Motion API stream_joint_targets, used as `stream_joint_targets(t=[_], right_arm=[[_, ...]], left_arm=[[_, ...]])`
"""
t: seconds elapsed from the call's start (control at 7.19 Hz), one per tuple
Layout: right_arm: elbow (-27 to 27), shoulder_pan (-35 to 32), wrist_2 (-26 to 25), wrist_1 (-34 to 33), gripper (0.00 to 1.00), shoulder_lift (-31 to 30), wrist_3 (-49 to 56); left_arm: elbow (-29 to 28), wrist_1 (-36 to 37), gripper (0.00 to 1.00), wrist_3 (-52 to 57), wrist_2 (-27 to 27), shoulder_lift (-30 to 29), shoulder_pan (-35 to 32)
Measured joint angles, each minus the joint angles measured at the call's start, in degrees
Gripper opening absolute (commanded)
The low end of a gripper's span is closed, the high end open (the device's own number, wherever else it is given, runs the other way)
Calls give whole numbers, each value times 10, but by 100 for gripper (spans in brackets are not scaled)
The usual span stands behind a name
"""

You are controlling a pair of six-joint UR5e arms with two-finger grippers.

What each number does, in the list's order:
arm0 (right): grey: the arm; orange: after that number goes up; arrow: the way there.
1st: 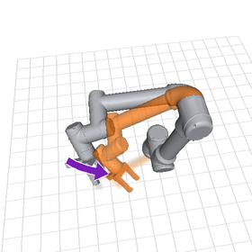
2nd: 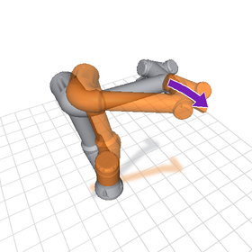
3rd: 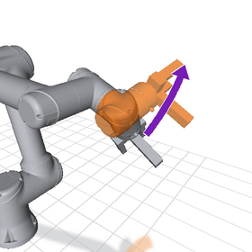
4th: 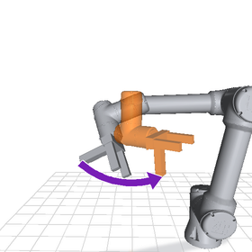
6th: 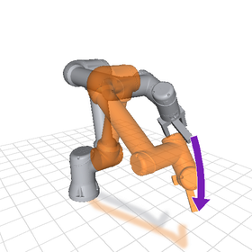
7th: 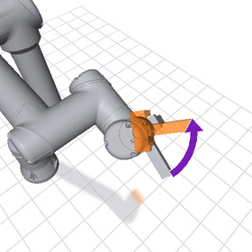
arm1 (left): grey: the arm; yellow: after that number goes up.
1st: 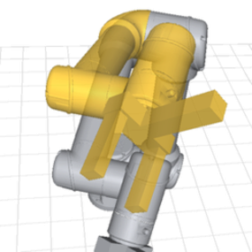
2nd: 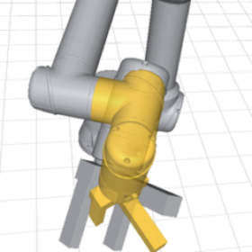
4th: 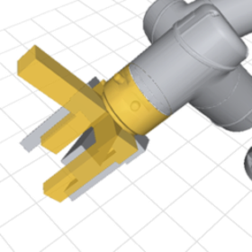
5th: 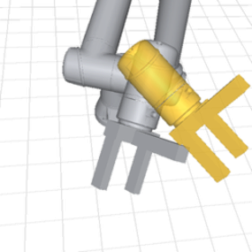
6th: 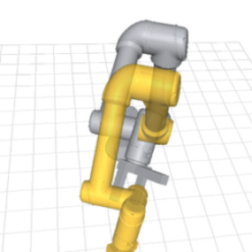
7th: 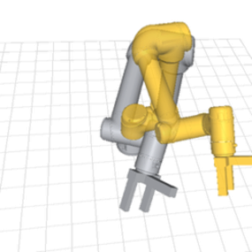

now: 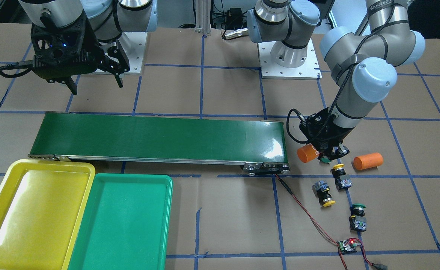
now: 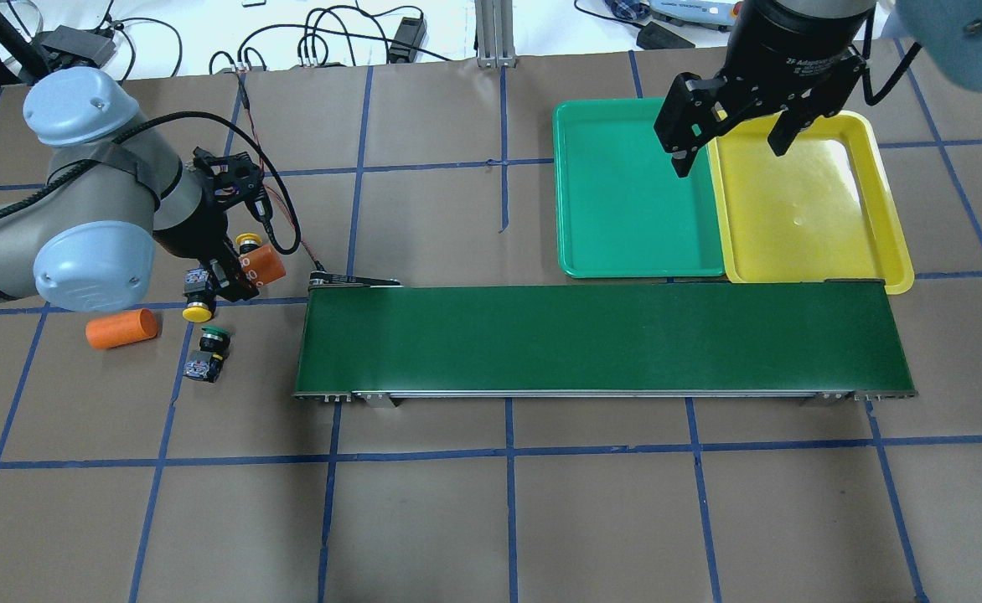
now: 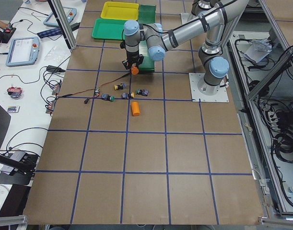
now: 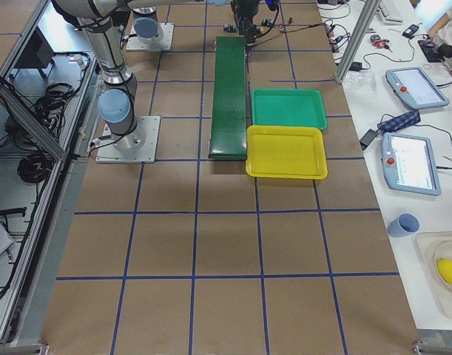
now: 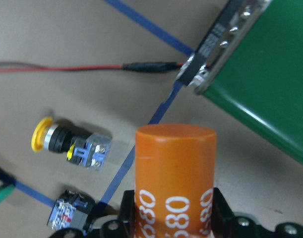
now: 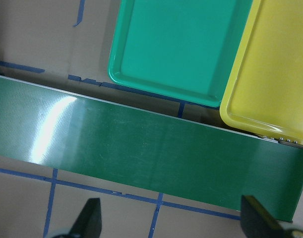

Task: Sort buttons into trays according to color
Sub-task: 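Lift the orange cylinder and carry it to the conveyor's near end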

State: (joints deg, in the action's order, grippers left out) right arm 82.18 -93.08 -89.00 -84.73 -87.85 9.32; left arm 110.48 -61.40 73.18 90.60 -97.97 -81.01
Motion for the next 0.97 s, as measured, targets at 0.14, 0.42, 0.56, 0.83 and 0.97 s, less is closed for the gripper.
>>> stream_joint_targets(t=[0.14, 0.42, 0.56, 0.83, 0.97], right_arm=[[0, 0, 0, 0, 100, 0, 0], [0, 0, 0, 0, 100, 0, 0], [0, 0, 0, 0, 100, 0, 0], [0, 1, -1, 0, 100, 0, 0], [0, 2, -1, -2, 100, -1, 2]], left_arm=[[12, 1, 0, 15, 2, 8, -29], [30, 4, 0, 25, 3, 17, -88], [34, 5, 0, 25, 3, 16, -109], [37, 5, 0, 25, 0, 5, -125], [39, 5, 0, 27, -1, 2, -127]])
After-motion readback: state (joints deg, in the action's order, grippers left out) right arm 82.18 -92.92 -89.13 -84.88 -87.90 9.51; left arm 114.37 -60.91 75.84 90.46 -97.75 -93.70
